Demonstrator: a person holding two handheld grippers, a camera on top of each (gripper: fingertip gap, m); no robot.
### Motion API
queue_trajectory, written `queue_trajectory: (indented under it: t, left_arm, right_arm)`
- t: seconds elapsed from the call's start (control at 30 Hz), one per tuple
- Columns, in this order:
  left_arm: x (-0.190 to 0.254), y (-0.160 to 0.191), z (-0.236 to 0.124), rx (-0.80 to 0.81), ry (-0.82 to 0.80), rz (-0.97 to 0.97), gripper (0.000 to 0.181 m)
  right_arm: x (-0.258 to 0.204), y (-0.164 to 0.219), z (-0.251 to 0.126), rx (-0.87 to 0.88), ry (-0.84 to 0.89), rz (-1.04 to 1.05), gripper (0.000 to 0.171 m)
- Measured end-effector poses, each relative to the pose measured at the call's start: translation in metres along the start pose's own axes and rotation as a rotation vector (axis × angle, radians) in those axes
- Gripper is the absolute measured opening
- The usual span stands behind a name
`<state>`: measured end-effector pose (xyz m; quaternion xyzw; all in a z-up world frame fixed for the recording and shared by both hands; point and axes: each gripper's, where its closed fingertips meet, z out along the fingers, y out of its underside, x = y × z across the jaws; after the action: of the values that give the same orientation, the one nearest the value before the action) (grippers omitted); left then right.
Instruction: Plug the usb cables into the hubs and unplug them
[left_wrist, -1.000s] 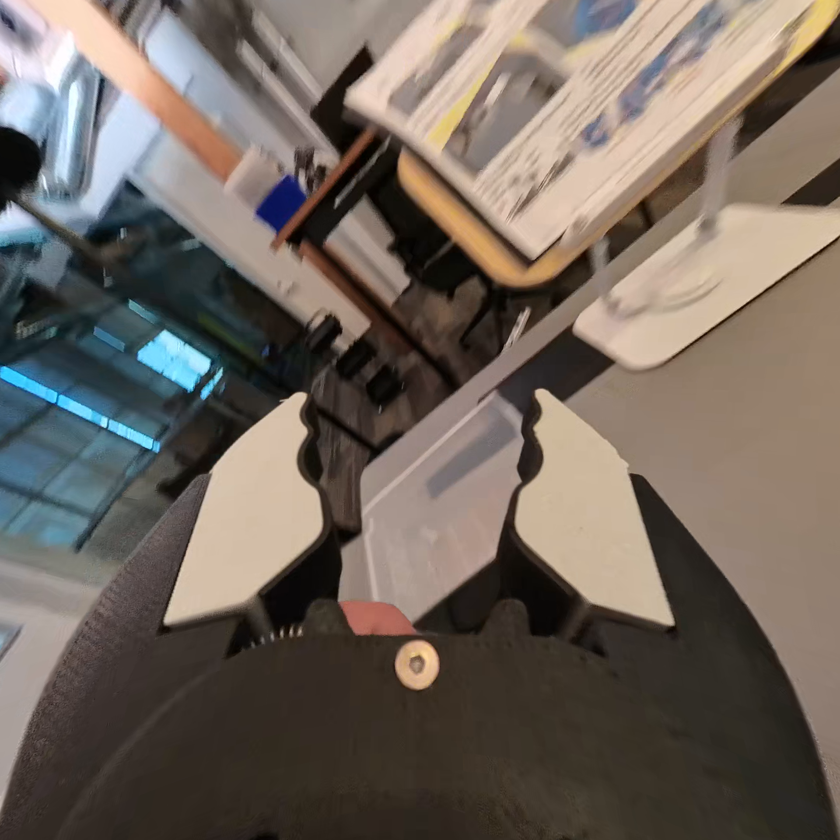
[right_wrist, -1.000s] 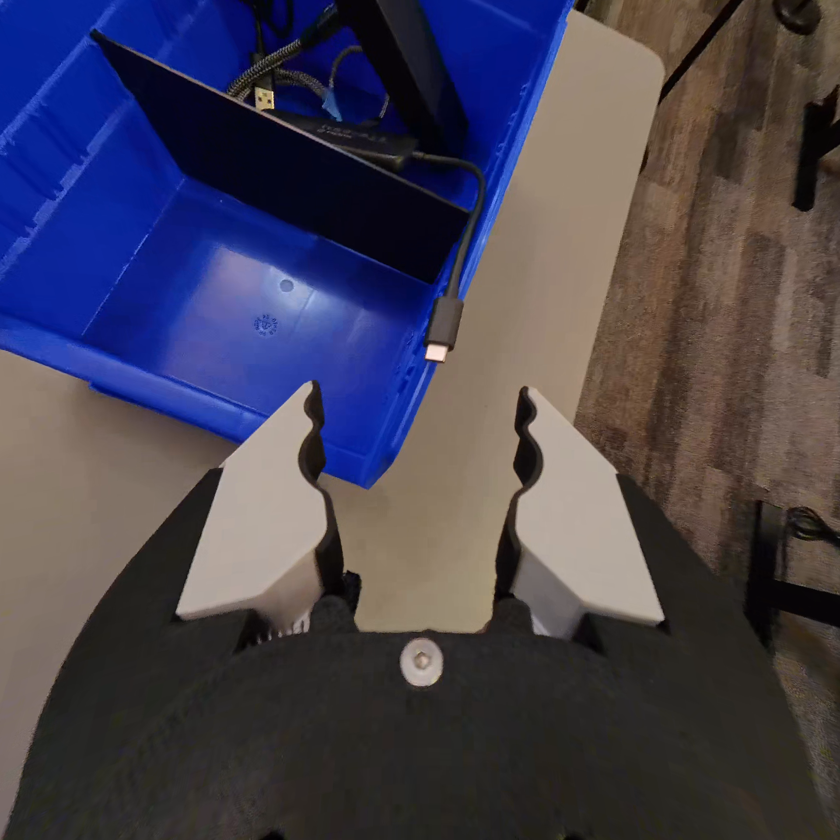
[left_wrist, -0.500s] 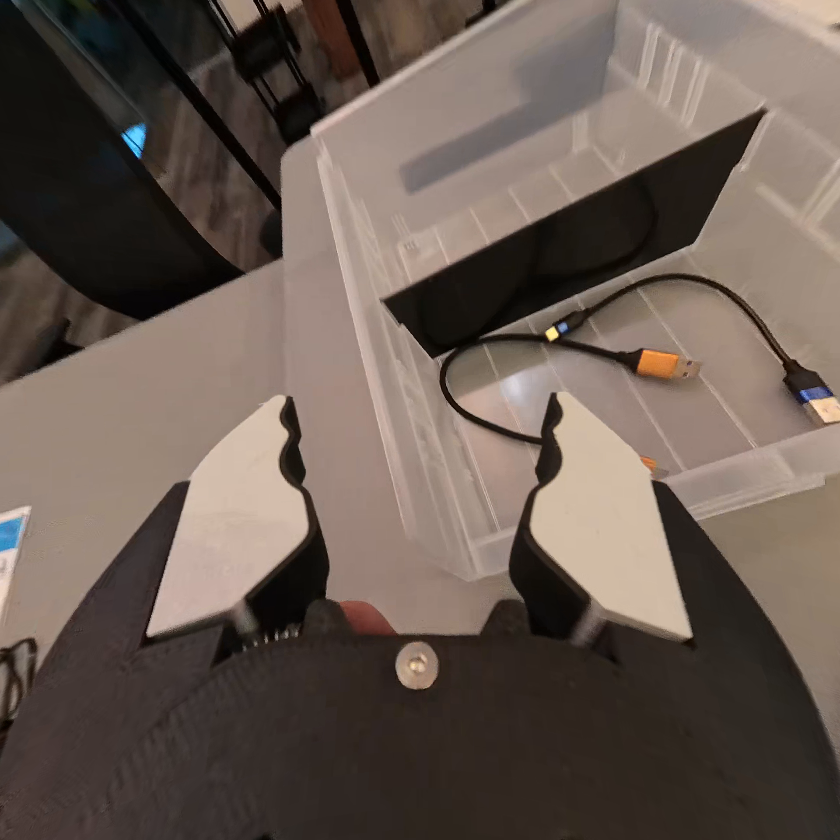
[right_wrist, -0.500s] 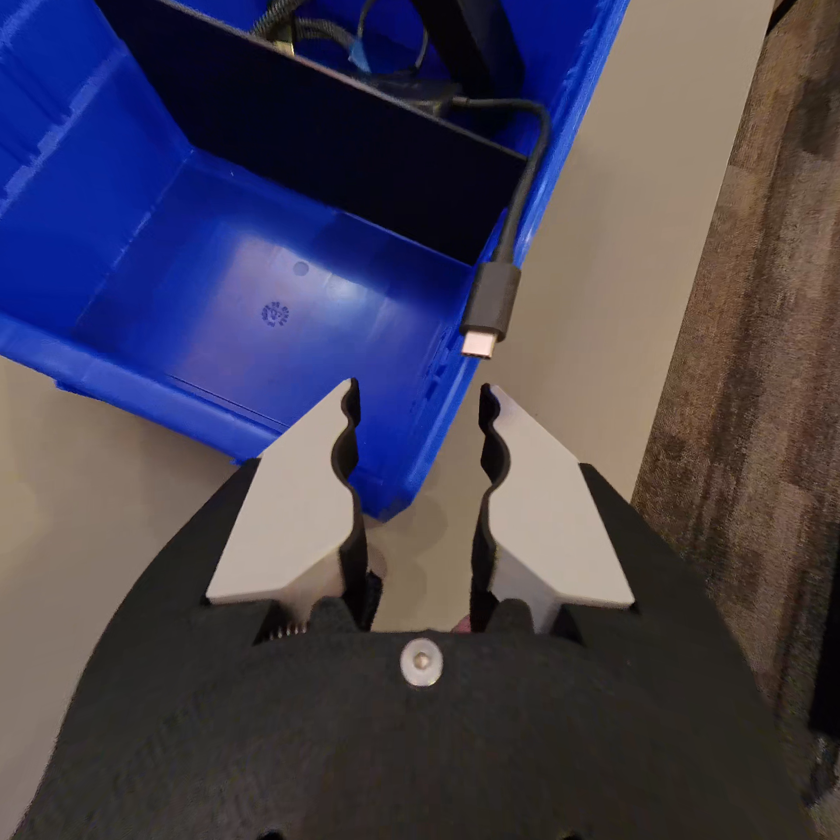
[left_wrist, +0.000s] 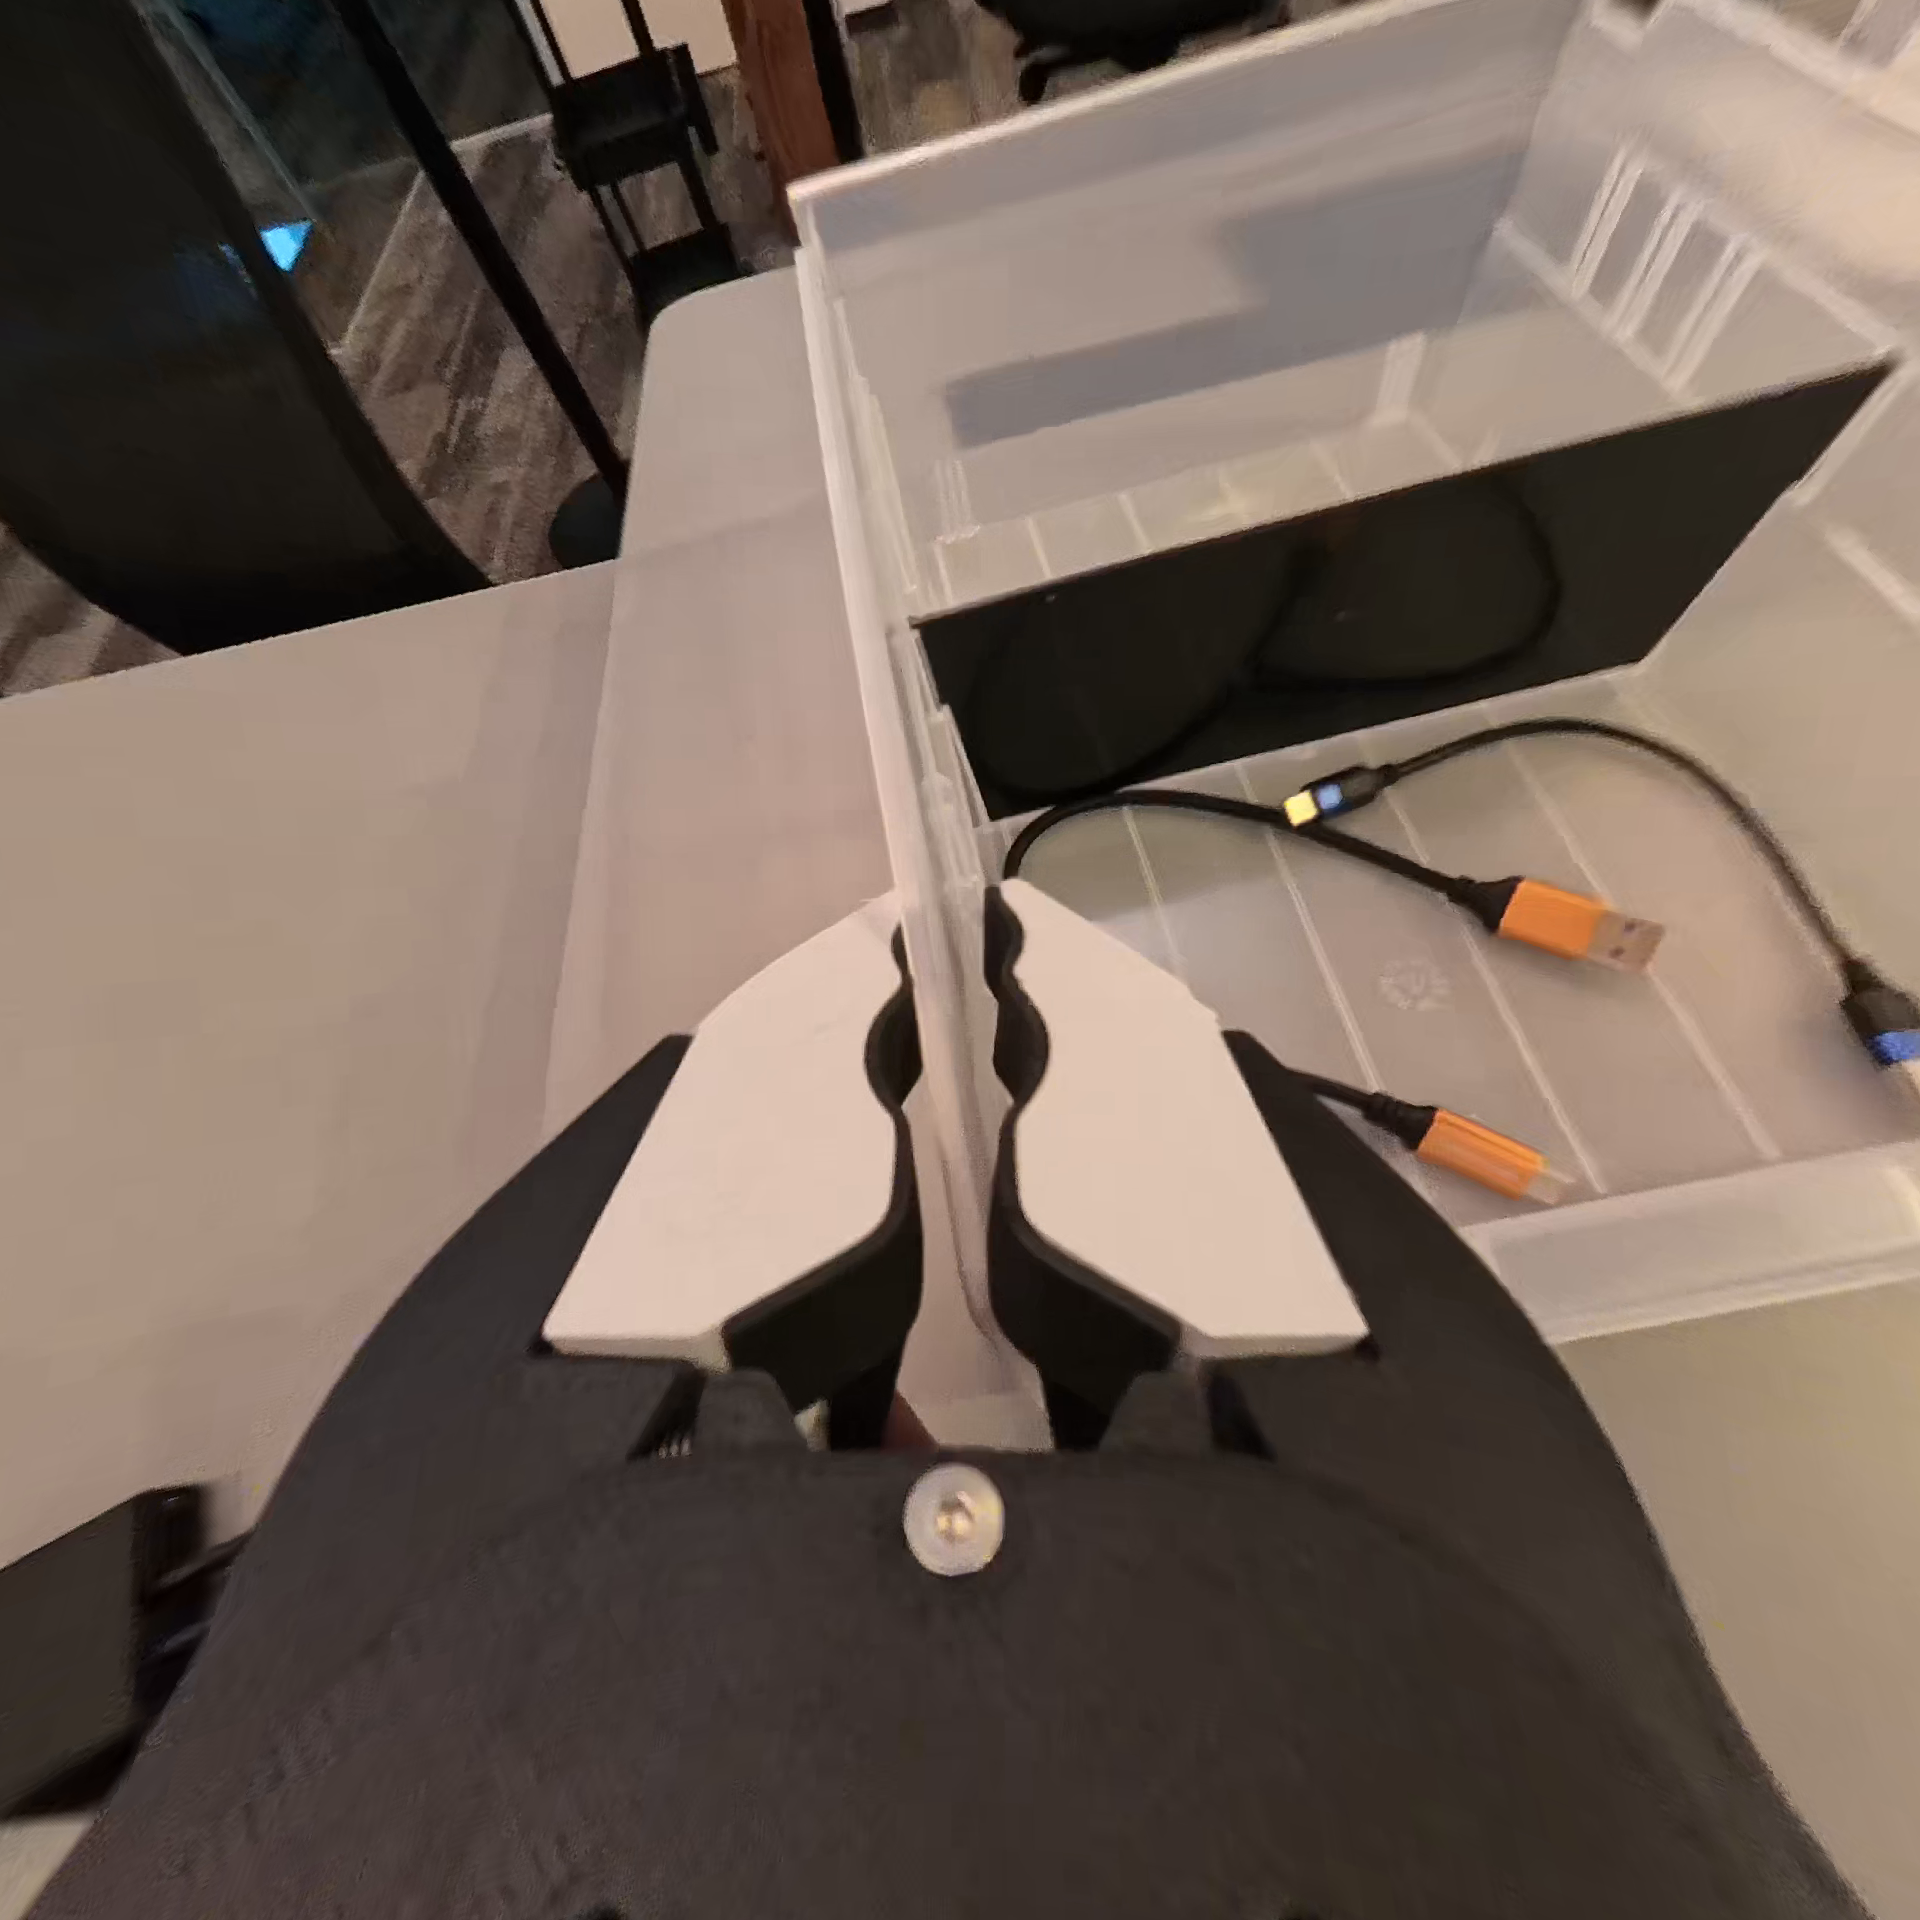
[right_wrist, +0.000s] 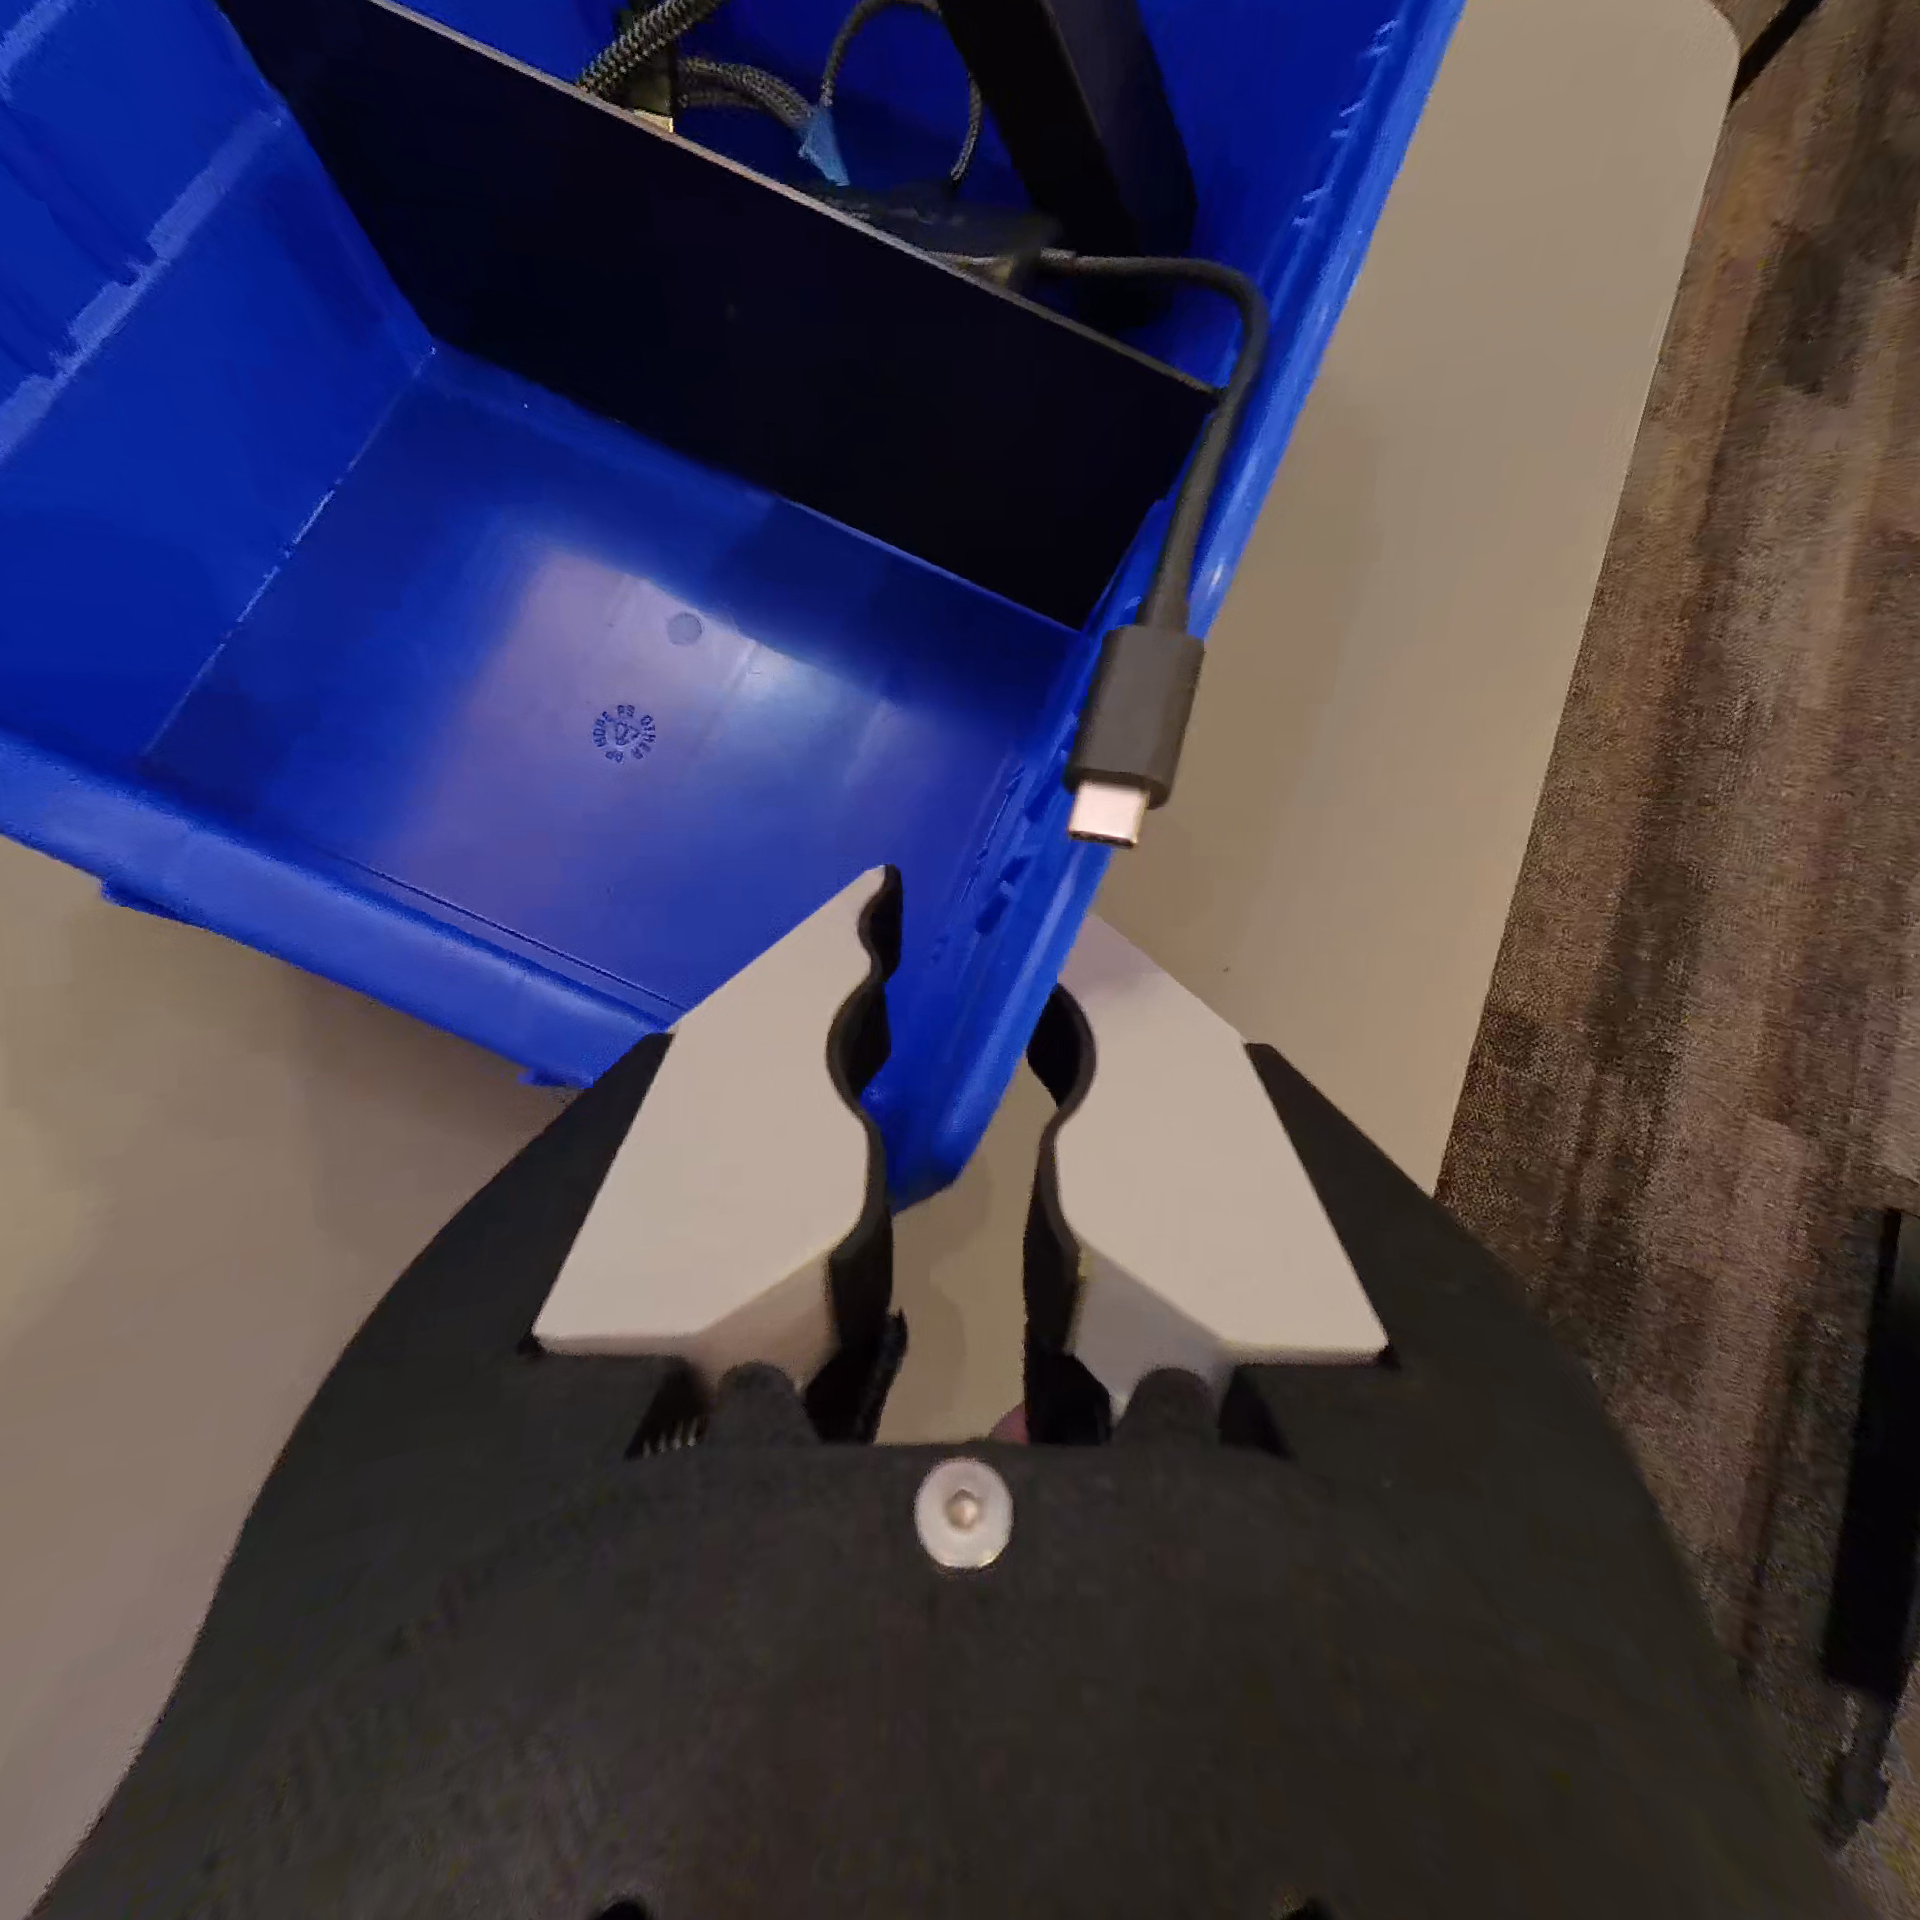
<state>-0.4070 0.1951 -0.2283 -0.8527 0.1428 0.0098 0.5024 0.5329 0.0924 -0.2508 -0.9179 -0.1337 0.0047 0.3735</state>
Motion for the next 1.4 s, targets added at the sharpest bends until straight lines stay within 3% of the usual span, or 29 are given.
queue_trajectory:
  t: [0.43,0.8,1.4]
  left_arm:
    - [0.006,-0.018,0.001,0.17,0.047,-0.063,0.005]
    - [0.008,-0.049,-0.021,0.347,0.05,-0.053,0.004]
    - [0.004,-0.043,-0.047,0.421,0.072,-0.067,0.004]
  right_arm:
    - [-0.021,0.004,-0.008,-0.027,0.04,0.028,0.007]
    - [-0.11,-0.008,-0.008,-0.022,-0.012,-0.041,0.011]
    - [-0.259,-0.041,0.008,0.019,-0.108,-0.203,0.029]
